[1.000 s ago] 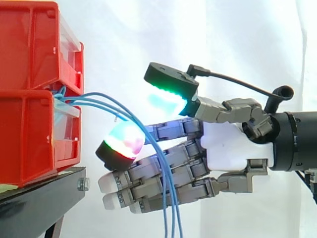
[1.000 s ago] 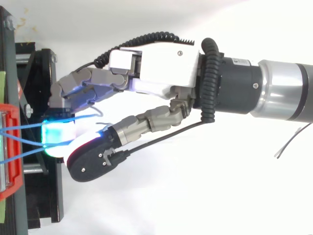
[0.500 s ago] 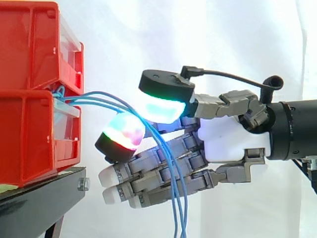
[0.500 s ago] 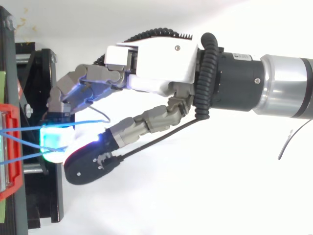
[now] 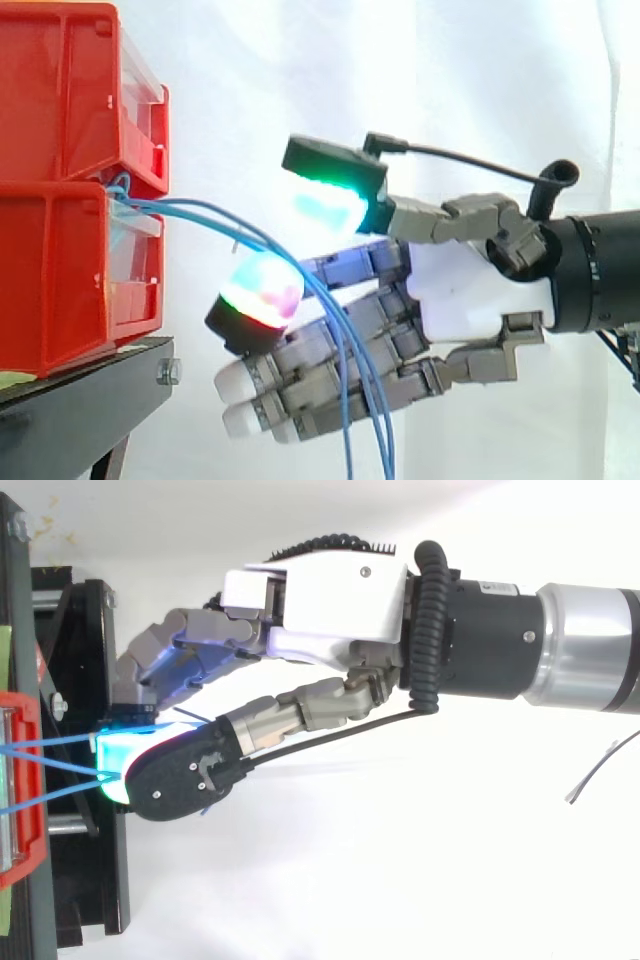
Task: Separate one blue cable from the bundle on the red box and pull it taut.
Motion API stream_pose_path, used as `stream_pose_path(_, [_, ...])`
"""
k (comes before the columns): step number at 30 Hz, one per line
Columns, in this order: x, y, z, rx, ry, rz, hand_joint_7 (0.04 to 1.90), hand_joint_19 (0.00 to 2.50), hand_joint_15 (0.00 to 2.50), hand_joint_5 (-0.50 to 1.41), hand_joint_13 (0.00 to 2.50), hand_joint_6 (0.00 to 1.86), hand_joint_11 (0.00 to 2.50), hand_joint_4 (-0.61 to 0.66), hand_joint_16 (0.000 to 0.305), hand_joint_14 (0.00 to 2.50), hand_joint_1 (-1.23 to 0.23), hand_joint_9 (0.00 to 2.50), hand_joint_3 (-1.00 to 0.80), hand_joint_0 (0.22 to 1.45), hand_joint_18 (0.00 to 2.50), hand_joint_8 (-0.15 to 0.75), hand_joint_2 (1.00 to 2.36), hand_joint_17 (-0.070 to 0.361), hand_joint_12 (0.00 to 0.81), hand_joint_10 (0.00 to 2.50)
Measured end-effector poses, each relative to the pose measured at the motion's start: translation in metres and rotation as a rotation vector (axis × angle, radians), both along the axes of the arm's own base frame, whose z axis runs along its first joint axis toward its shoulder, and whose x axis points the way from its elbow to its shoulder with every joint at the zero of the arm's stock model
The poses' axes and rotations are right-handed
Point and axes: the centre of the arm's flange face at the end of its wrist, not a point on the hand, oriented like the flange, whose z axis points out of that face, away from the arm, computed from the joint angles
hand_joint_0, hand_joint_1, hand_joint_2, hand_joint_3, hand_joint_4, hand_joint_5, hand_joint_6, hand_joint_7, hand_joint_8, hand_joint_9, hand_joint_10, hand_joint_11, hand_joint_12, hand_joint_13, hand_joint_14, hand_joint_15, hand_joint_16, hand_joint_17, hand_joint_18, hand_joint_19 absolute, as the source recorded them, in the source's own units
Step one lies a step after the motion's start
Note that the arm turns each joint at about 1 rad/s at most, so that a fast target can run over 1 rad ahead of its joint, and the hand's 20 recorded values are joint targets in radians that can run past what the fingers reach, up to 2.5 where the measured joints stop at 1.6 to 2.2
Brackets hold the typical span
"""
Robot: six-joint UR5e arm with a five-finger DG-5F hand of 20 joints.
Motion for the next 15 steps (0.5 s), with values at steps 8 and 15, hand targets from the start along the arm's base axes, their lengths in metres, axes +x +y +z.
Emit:
stream_pose_path(8, [-0.001, 0.003, -0.018, 0.001, -0.045, 0.002, 0.84, 0.15, 0.24, -0.14, 0.31, 0.9, 0.21, 0.16, 0.044, 0.01, -0.68, 0.64, -0.32, 0.59, 0.19, 0.249, 1.01, 0.099, 0.334, 0.01])
stream_pose_path(15, [0.001, 0.004, -0.023, -0.007, -0.054, 0.003, 0.8, 0.18, 0.24, -0.14, 0.32, 0.89, 0.22, 0.18, 0.045, 0.01, -0.62, 0.66, -0.49, 0.54, 0.21, 0.255, 1.0, 0.102, 0.341, 0.01])
